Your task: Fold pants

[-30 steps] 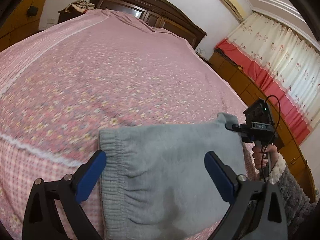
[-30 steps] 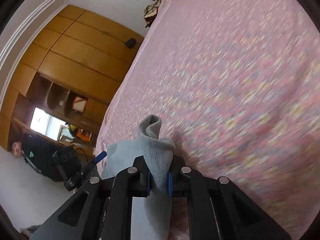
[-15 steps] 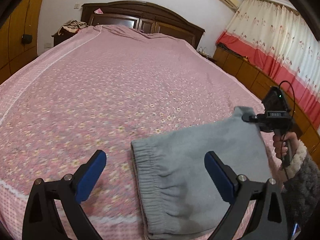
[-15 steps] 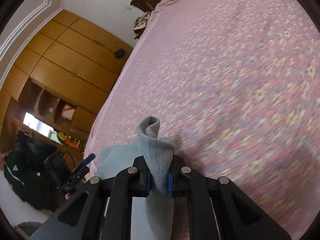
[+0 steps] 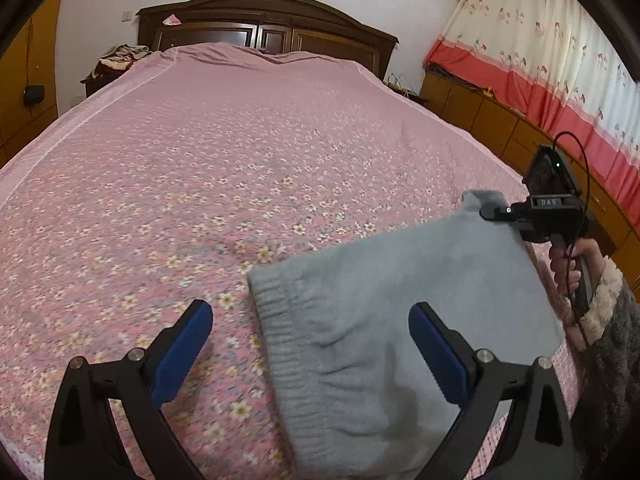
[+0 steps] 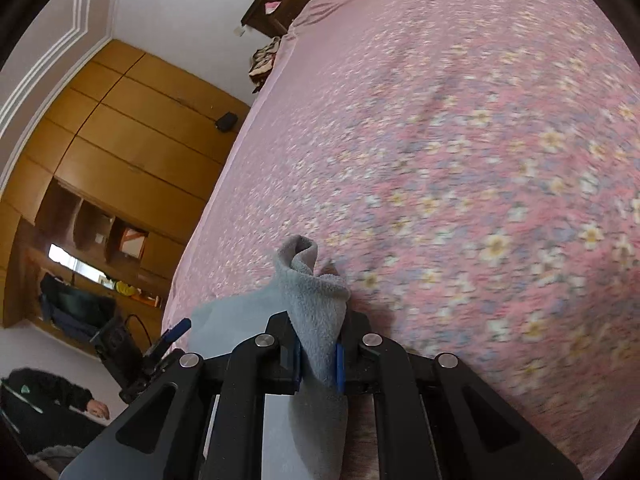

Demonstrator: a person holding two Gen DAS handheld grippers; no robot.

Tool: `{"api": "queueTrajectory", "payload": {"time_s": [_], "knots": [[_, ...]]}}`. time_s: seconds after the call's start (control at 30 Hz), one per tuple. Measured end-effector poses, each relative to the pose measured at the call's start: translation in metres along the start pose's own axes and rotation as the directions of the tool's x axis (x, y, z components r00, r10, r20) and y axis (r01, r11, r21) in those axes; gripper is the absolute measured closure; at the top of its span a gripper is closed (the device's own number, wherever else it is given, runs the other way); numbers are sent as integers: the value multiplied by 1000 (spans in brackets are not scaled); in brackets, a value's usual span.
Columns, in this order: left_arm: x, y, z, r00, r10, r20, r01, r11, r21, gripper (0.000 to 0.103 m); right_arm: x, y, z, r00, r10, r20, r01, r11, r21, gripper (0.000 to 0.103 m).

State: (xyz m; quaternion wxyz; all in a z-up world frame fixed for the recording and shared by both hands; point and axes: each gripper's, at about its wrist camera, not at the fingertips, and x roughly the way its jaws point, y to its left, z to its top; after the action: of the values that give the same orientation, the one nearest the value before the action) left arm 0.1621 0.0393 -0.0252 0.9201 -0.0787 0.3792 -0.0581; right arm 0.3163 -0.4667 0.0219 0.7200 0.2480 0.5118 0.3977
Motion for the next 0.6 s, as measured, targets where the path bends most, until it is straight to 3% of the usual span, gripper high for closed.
{"api": "queueTrajectory", "payload": {"time_s": [0.17, 0.23, 0.33, 0.47, 0.6], "knots": [[12, -2, -1, 1000, 0, -10, 0, 1000, 11, 3, -3, -22, -4, 999, 39, 11, -39, 997, 72, 87], [14, -2, -1, 1000, -2, -14, 2, 1000, 3, 3, -10, -24, -7, 997, 70, 31, -73, 990, 120, 80], [12, -5, -1, 1000, -9, -6, 9, 1000, -4, 3, -31, -25, -17, 994, 81, 78, -92, 985, 148, 61], [1, -9, -1, 1000, -12, 17, 12, 1000, 10, 3, -69, -29, -50, 982, 130, 136, -155, 968, 198, 48], [-9, -11, -3, 999, -26, 37, 26, 1000, 1, 3, -79, -26, -98, 989, 123, 87, -140, 962, 232, 47]]}}
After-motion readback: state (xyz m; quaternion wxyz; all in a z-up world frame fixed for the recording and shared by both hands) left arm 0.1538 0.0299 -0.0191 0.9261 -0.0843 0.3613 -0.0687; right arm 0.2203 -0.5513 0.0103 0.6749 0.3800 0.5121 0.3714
